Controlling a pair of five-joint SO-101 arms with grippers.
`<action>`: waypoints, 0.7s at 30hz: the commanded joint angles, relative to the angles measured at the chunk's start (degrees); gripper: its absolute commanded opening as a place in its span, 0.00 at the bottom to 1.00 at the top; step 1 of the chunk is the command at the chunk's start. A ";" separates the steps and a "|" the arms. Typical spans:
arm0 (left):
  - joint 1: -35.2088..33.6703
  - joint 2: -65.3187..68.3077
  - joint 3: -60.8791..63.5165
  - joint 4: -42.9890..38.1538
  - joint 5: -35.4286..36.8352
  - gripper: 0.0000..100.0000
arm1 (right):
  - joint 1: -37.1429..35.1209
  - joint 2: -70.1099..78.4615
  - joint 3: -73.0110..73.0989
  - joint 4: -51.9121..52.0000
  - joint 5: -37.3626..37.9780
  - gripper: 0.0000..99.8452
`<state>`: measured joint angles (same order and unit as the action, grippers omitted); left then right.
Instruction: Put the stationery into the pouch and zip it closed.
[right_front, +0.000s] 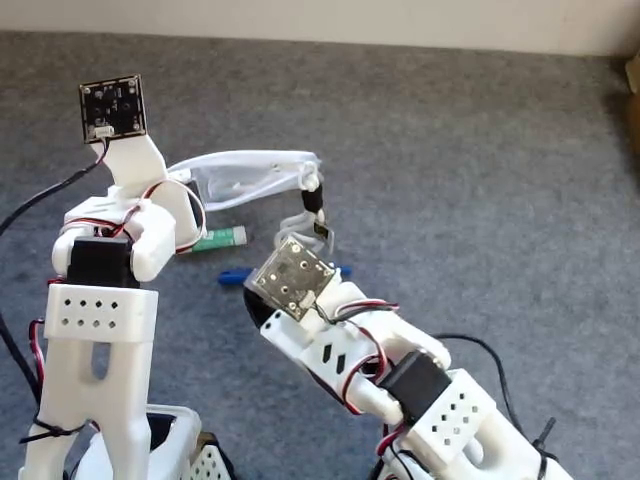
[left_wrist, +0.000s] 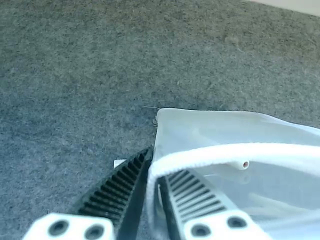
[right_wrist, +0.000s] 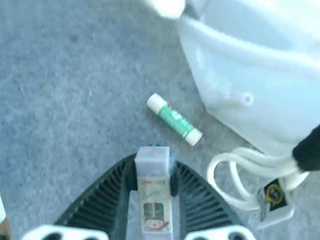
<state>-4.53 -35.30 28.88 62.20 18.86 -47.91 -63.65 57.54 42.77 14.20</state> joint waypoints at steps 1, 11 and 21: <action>-0.84 1.36 0.75 -0.53 0.70 0.01 | 0.40 -2.15 -6.73 -1.19 0.26 0.01; -0.75 1.19 1.27 -0.62 0.70 0.01 | 0.40 -2.15 -14.55 -1.63 0.35 0.01; -0.66 1.10 1.36 -0.62 0.70 0.01 | 0.66 -1.71 -14.90 -20.70 0.35 0.01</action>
<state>-4.53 -35.30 28.88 62.20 18.86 -47.91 -63.65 46.81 28.53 14.20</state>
